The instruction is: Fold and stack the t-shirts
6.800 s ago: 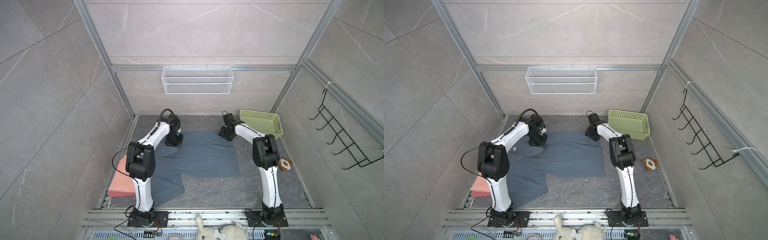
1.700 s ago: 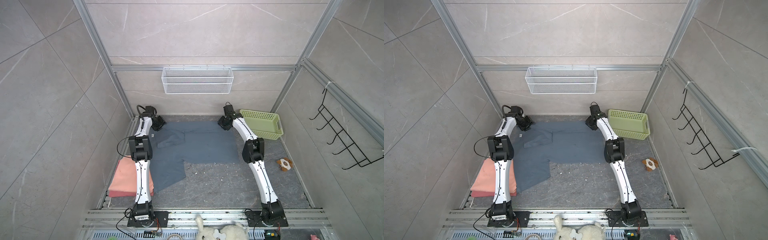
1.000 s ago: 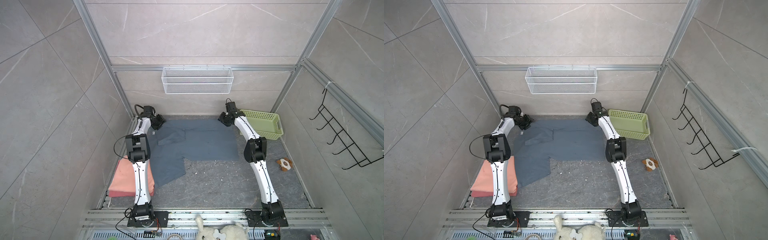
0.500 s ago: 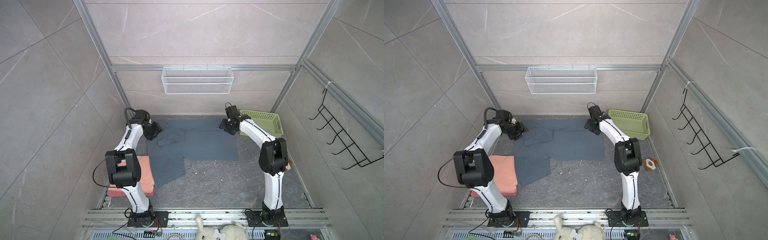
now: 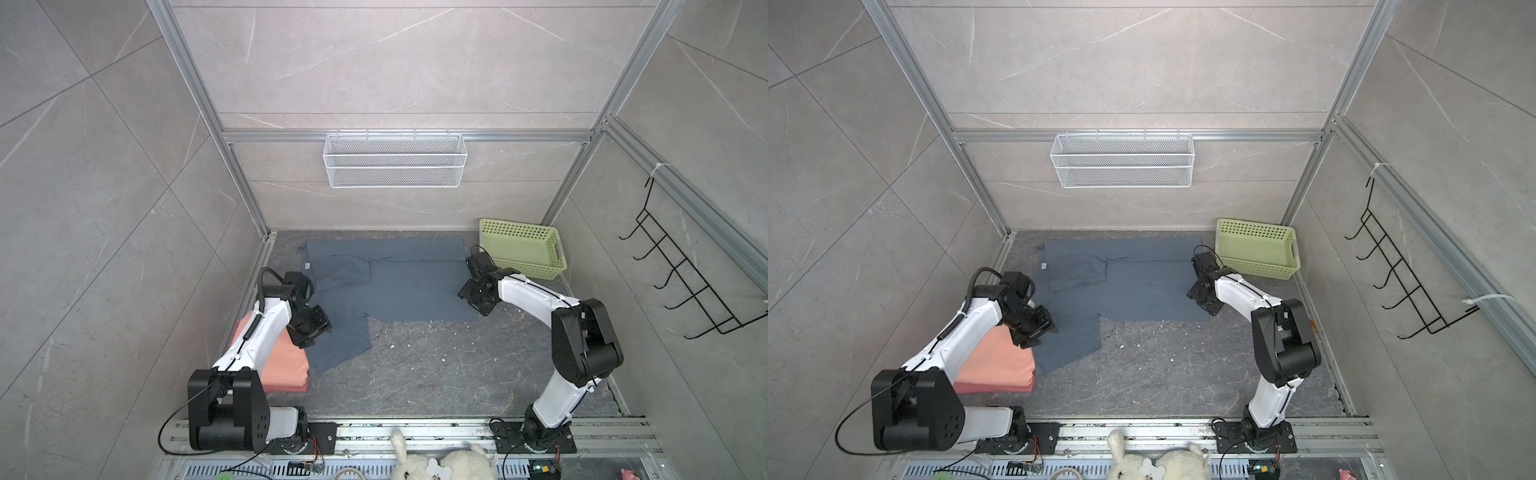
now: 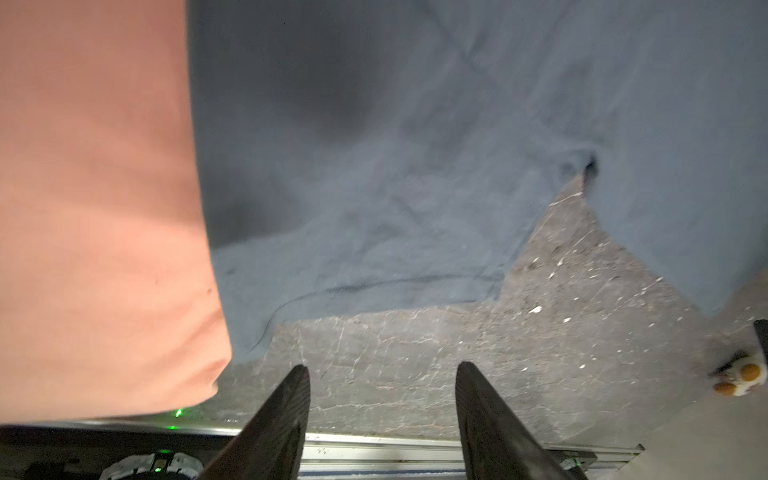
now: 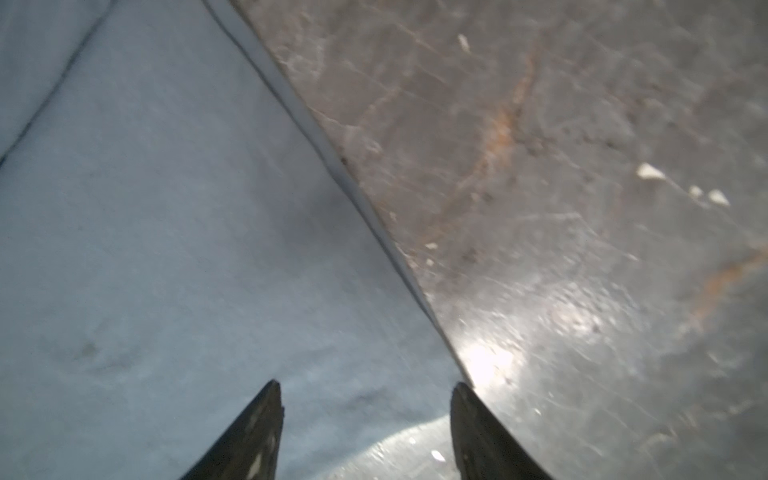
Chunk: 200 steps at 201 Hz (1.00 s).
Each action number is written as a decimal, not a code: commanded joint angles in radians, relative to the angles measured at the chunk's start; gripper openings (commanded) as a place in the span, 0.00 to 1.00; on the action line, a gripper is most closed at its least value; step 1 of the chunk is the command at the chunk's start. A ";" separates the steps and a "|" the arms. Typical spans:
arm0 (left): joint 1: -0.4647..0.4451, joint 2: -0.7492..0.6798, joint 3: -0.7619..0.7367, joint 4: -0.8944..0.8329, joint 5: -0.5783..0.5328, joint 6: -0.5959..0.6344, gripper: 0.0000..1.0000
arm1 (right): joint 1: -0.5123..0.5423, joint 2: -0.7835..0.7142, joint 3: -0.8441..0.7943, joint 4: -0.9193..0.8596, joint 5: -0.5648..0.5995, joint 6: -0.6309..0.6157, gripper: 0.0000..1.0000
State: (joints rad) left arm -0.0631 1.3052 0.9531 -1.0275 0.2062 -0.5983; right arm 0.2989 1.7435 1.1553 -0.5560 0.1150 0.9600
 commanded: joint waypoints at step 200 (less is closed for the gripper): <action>-0.041 0.040 -0.131 -0.064 -0.169 -0.162 0.56 | -0.020 -0.116 -0.137 0.054 0.066 0.094 0.68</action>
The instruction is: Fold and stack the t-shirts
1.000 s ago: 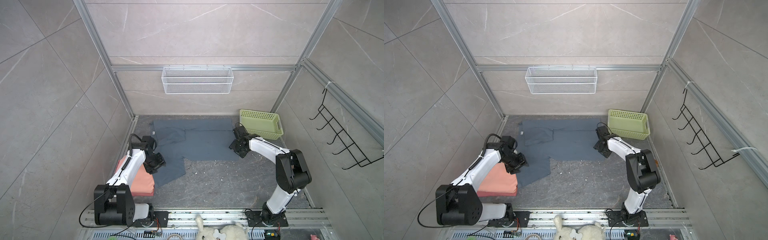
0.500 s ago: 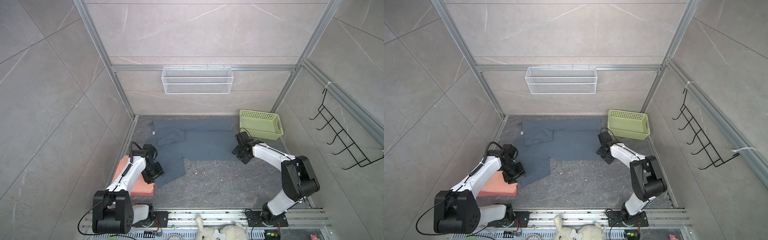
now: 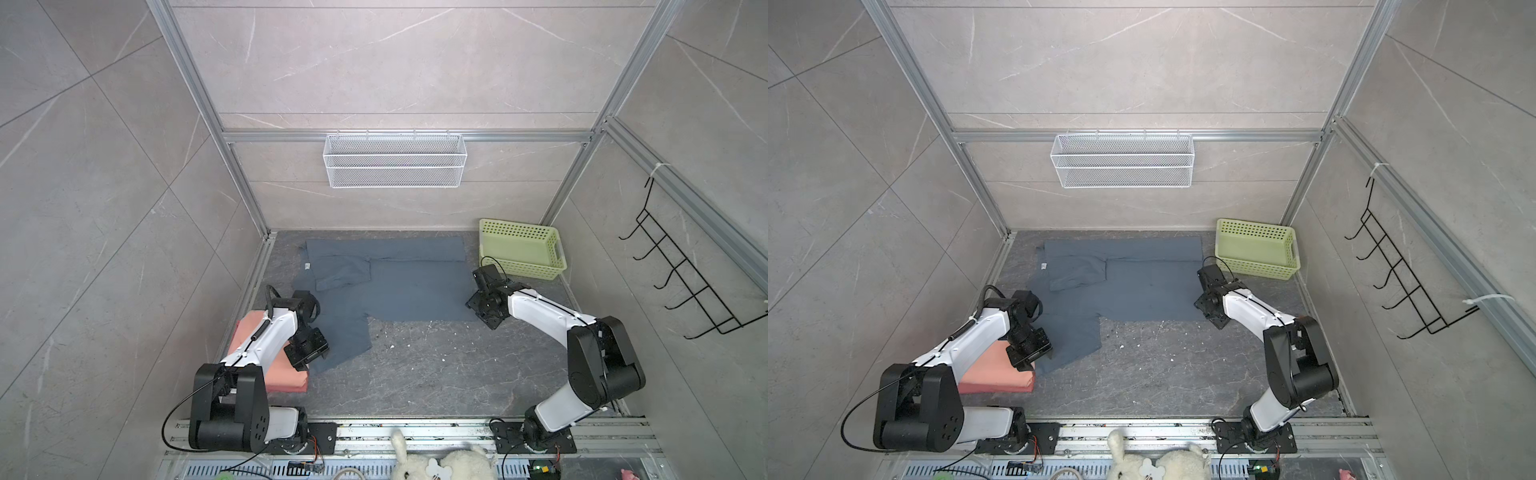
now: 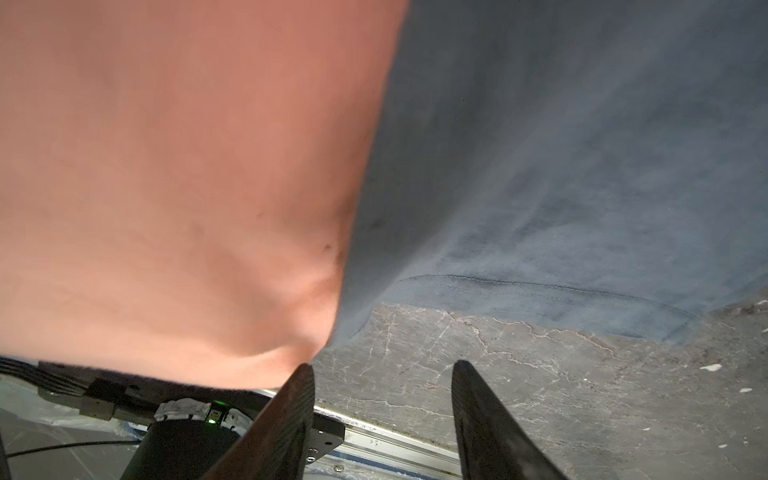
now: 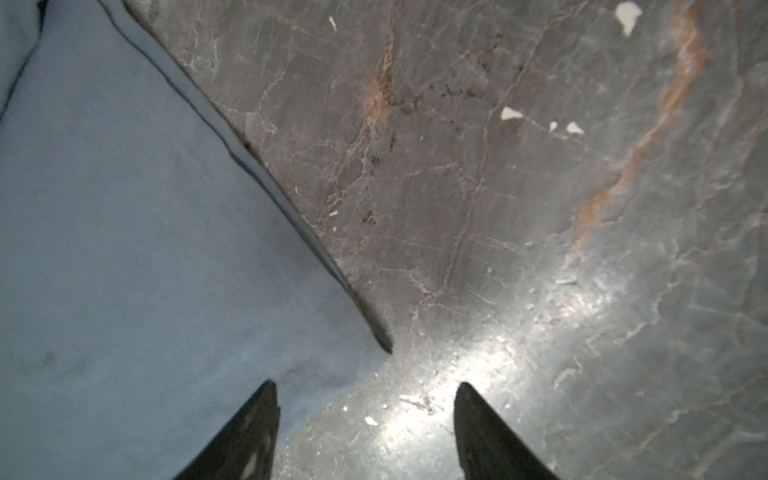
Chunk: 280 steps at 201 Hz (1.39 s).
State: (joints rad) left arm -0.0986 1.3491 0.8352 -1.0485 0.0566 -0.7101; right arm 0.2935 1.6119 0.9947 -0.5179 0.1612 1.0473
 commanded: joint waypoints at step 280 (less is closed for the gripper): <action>-0.005 0.037 0.016 0.105 -0.012 -0.047 0.00 | -0.014 0.086 -0.011 0.022 -0.040 0.120 0.70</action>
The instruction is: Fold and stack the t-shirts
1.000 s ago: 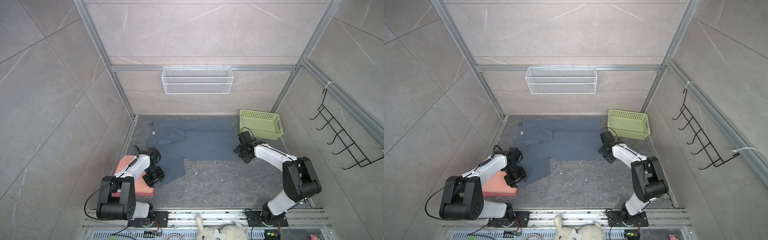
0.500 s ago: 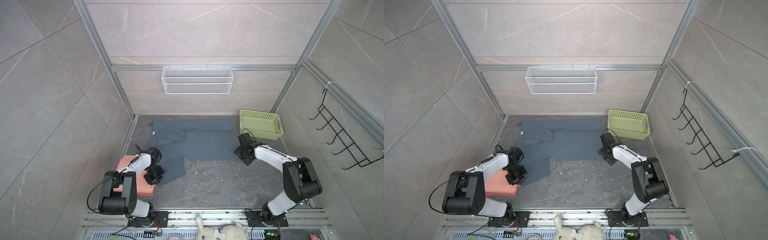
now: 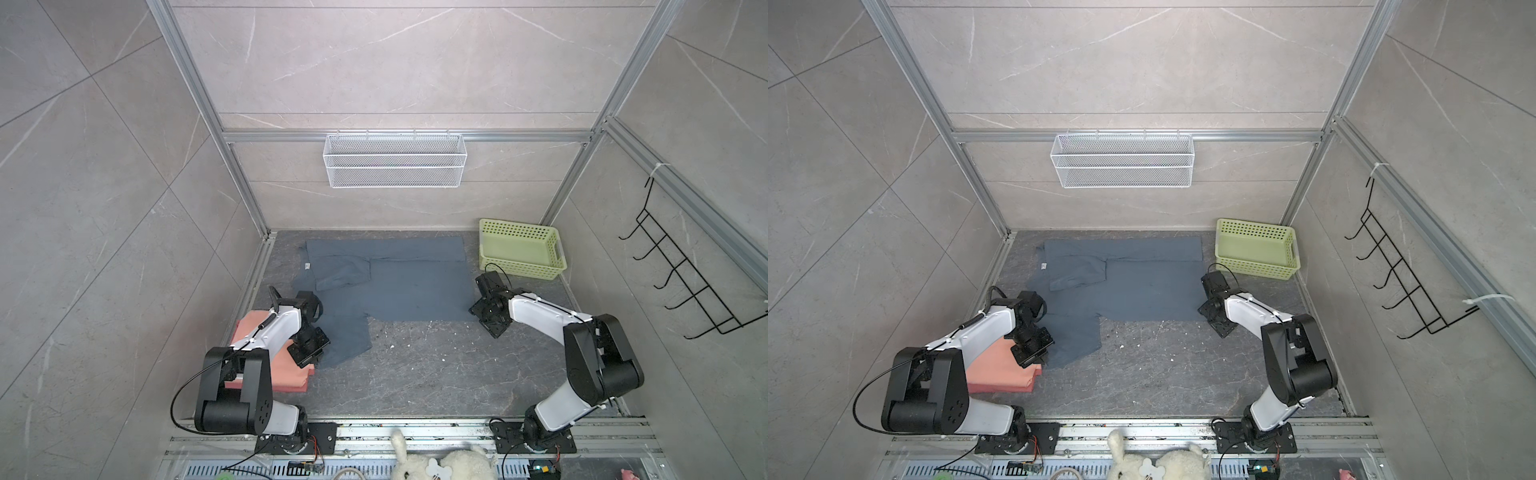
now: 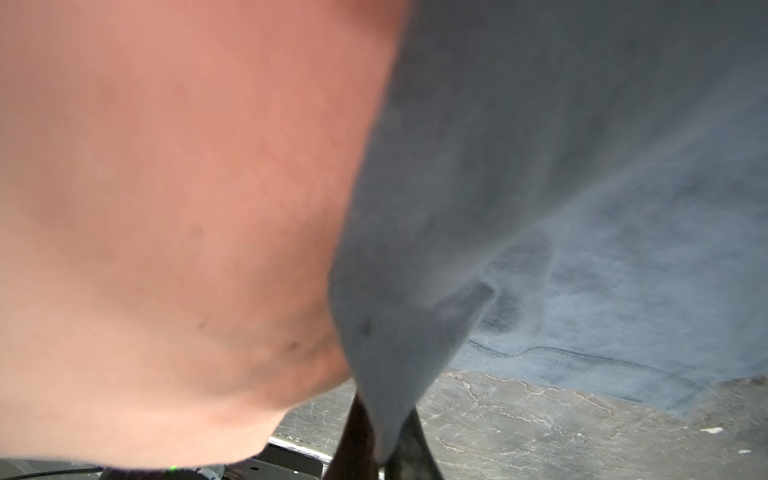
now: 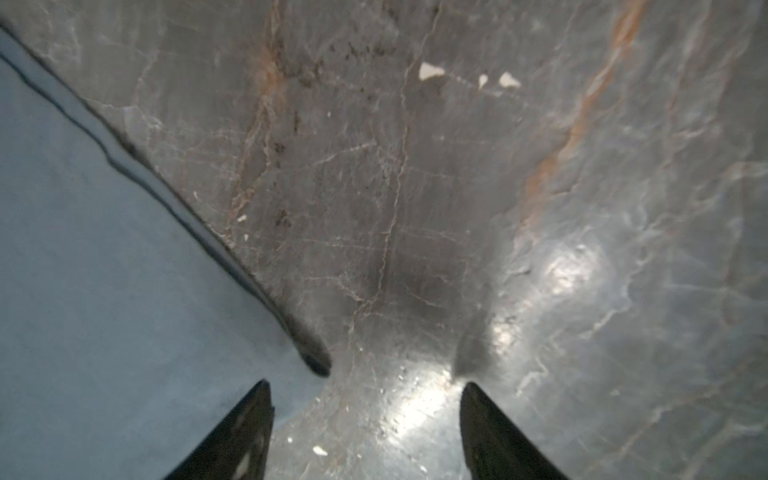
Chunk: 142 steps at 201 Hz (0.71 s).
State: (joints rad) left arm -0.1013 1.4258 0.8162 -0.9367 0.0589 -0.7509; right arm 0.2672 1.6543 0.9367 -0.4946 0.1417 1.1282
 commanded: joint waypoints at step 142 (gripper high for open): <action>0.000 -0.117 0.149 -0.027 -0.064 -0.043 0.00 | 0.040 0.105 0.122 -0.081 0.024 0.149 0.00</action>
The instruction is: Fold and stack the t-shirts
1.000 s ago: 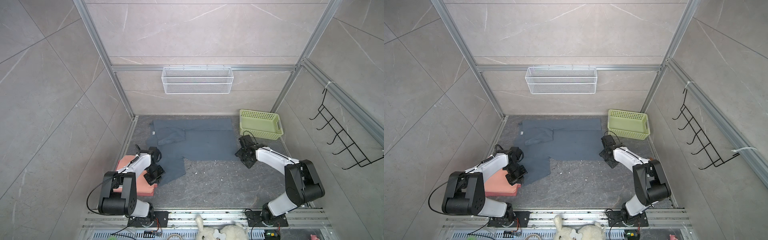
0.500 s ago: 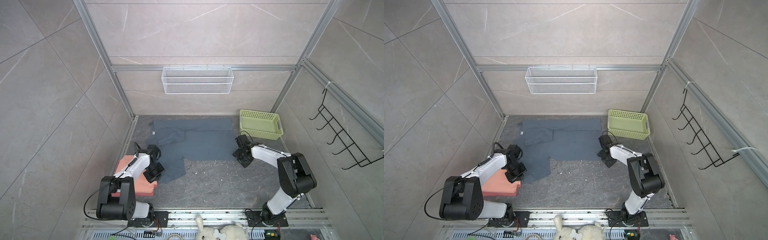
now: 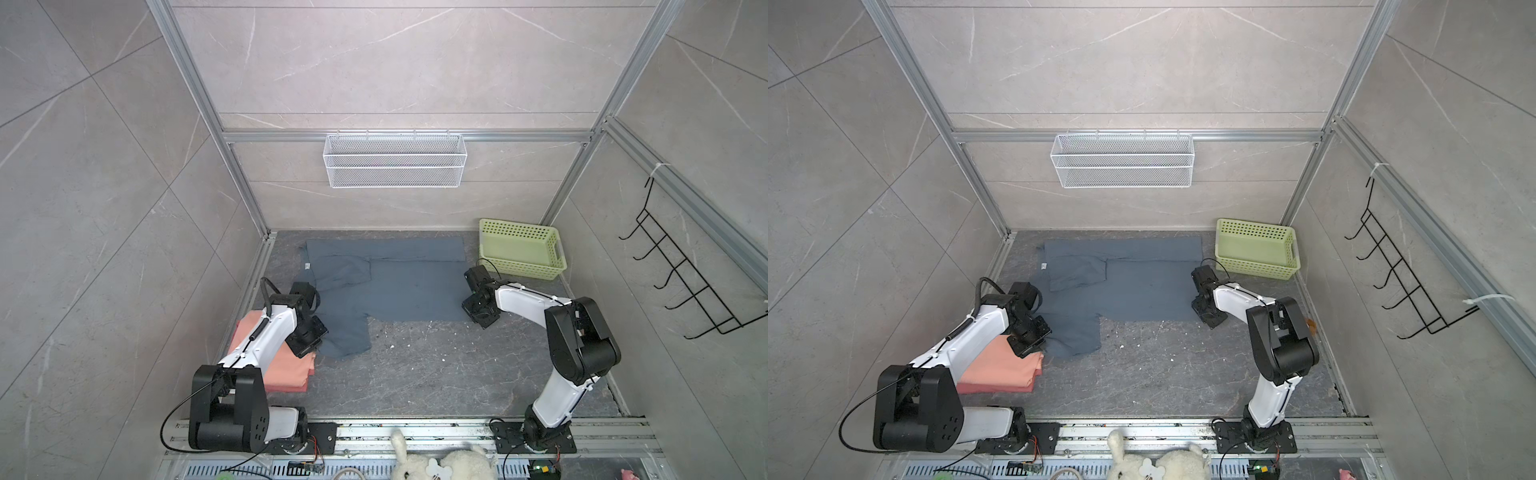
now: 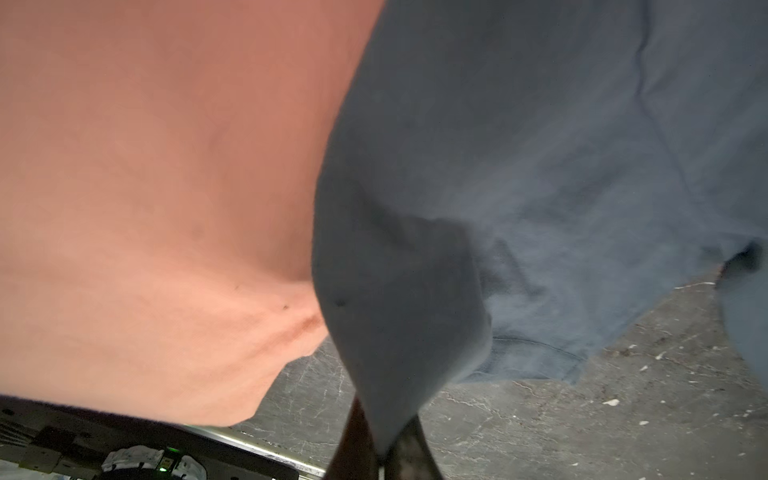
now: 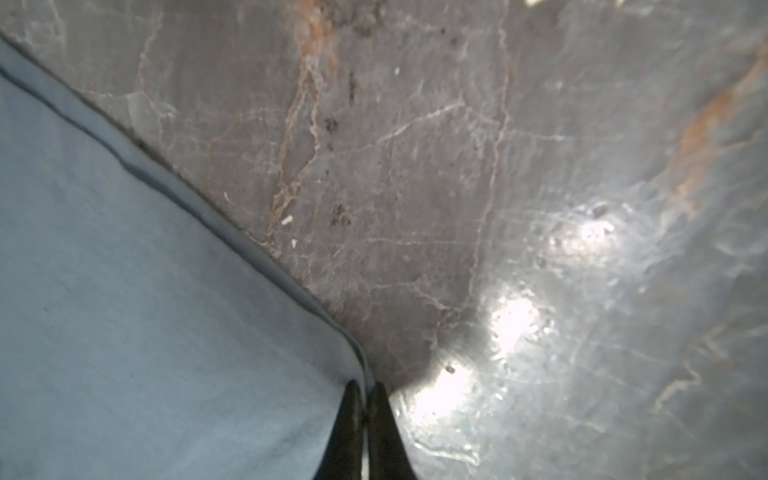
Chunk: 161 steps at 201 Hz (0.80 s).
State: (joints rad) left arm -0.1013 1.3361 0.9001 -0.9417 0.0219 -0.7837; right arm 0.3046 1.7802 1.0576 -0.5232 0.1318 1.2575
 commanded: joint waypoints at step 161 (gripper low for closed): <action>0.129 0.595 0.958 0.036 0.161 0.306 0.00 | -0.066 0.234 0.457 -0.017 0.009 0.029 0.00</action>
State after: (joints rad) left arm 0.0189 1.8729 1.7306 -0.9016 0.1280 -0.5507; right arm 0.2523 1.9785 1.4635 -0.5224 0.1307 1.2621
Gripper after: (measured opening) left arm 0.053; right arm 0.046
